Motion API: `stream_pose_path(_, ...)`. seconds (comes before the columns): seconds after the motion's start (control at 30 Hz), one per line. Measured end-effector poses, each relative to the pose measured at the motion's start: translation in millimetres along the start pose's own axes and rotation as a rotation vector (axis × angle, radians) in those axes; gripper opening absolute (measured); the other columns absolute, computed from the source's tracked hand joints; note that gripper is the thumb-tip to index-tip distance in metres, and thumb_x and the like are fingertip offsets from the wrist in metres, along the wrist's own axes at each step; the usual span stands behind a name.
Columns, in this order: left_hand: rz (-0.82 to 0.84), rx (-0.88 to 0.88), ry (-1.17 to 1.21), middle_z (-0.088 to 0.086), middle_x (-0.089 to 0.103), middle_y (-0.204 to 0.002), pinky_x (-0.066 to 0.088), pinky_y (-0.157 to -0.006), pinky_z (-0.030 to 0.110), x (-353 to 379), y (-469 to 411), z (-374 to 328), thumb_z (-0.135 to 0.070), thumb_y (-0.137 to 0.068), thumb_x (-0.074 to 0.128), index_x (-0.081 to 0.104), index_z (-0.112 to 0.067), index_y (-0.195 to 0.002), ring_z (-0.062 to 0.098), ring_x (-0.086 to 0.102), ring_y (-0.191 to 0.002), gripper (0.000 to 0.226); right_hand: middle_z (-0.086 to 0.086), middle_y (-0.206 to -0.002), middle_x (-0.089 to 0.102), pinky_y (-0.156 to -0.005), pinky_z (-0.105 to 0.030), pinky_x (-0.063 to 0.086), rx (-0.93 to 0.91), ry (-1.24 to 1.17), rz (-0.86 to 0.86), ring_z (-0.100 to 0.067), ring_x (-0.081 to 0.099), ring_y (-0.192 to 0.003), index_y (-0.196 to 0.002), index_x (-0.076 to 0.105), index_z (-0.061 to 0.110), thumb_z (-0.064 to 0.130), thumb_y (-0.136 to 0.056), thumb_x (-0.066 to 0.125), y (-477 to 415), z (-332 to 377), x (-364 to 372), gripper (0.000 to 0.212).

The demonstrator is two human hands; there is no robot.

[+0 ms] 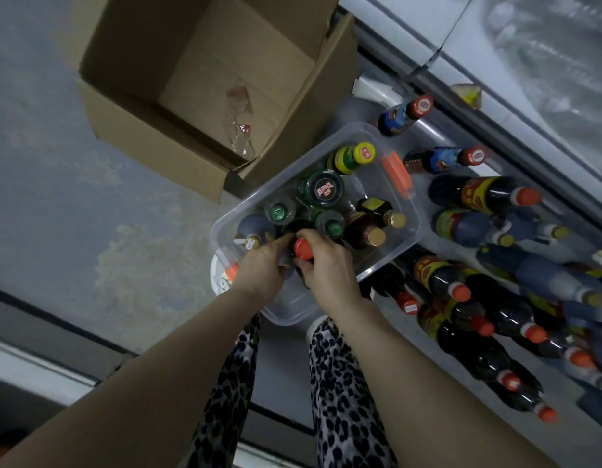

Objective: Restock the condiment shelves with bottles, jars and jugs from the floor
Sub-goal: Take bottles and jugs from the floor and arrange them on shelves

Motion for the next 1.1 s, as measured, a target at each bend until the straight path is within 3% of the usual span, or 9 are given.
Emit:
stream_pose_path(0.17,-0.074,0.078,0.022,0.012,0.064,-0.13,0.043,-0.091,0.031,-36,28,-37,0.0,-0.082,0.066,0.049,-0.018,-0.144,0.034,0.061,-0.114,0.067,-0.004,-0.115,0.071,-0.09,-0.027,0.043,0.032,-0.201,-0.114,-0.02,0.058,-0.108,-0.126,0.062,0.023,0.026,-0.089,0.074,29,19,-72,0.039)
stream_pose_path(0.3,-0.098,0.153,0.142,0.009,0.055,-0.141,0.037,-0.102,0.021,-73,58,-76,0.006,-0.074,0.072,0.044,-0.014,-0.146,0.026,0.053,-0.128,0.08,0.003,-0.109,0.071,-0.094,-0.042,0.05,-0.041,-0.288,-0.193,-0.02,0.064,-0.106,-0.12,0.062,0.029,0.038,-0.089,0.073,56,57,-140,0.035)
stream_pose_path(0.4,-0.151,0.162,0.202,0.006,0.06,-0.135,0.034,-0.09,0.011,-105,84,-104,-0.007,-0.073,0.081,0.039,-0.017,-0.149,0.024,0.057,-0.122,0.087,0.006,-0.107,0.07,-0.091,-0.046,0.052,-0.106,-0.332,-0.239,-0.02,0.065,-0.105,-0.117,0.062,0.03,0.042,-0.087,0.072,79,99,-195,0.034)
stream_pose_path(0.5,-0.155,0.163,0.252,0.0,0.064,-0.127,0.037,-0.085,0.017,-138,109,-133,-0.022,-0.069,0.088,0.037,-0.023,-0.148,0.019,0.059,-0.115,0.094,0.004,-0.106,0.073,-0.093,-0.048,0.052,-0.131,-0.409,-0.279,-0.019,0.067,-0.106,-0.116,0.063,0.031,0.045,-0.085,0.07,104,138,-250,0.035)
stream_pose_path(0.6,-0.174,0.23,0.297,-0.015,0.055,-0.123,0.037,-0.089,0.019,-173,135,-164,-0.022,-0.061,0.092,0.037,-0.026,-0.147,0.007,0.051,-0.113,0.103,0.001,-0.099,0.074,-0.092,-0.044,0.055,-0.16,-0.501,-0.338,-0.015,0.07,-0.098,-0.114,0.065,0.023,0.037,-0.087,0.07,129,173,-302,0.03)
stream_pose_path(0.73,-0.206,0.297,0.249,-0.007,0.062,-0.124,0.043,-0.092,0.023,-218,170,-200,-0.025,-0.058,0.094,0.043,-0.023,-0.142,0.013,0.057,-0.114,0.099,0.0,-0.092,0.075,-0.08,-0.025,0.054,-0.184,-0.664,-0.433,-0.011,0.071,-0.088,-0.108,0.068,0.017,0.024,-0.09,0.073,159,214,-358,0.02)
stream_pose_path(0.9,-0.25,0.405,0.239,-0.01,0.068,-0.109,0.05,-0.092,0.03,-275,221,-259,-0.04,-0.052,0.093,0.054,-0.029,-0.127,0.01,0.064,-0.103,0.086,0.01,-0.098,0.073,-0.087,-0.025,0.053,-0.262,-0.592,-0.506,-0.003,0.068,-0.094,-0.103,0.067,0.03,0.031,-0.087,0.076,197,256,-394,0.019)
stream_pose_path(1.03,-0.228,0.535,0.249,-0.009,0.07,-0.111,0.051,-0.094,0.031,-314,261,-315,-0.037,-0.053,0.092,0.053,-0.028,-0.131,0.009,0.066,-0.103,0.087,0.004,-0.114,0.071,-0.092,-0.032,0.053,-0.223,-0.601,-0.472,-0.011,0.067,-0.106,-0.12,0.066,0.024,0.036,-0.085,0.078,227,258,-404,0.039)
stream_pose_path(1.1,-0.227,0.592,0.231,-0.005,0.07,-0.112,0.052,-0.095,0.033,-334,280,-342,-0.034,-0.056,0.093,0.051,-0.027,-0.136,0.011,0.066,-0.104,0.091,0.008,-0.115,0.07,-0.092,-0.029,0.054,-0.236,-0.6,-0.465,-0.01,0.066,-0.107,-0.124,0.06,0.028,0.035,-0.08,0.083,243,267,-419,0.049)
Point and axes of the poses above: each hand's wrist, its own y-axis away from the middle knuckle, its own x-axis out of the palm, z = x × y, the point moved 10 cm from there along -y, towards the middle knuckle
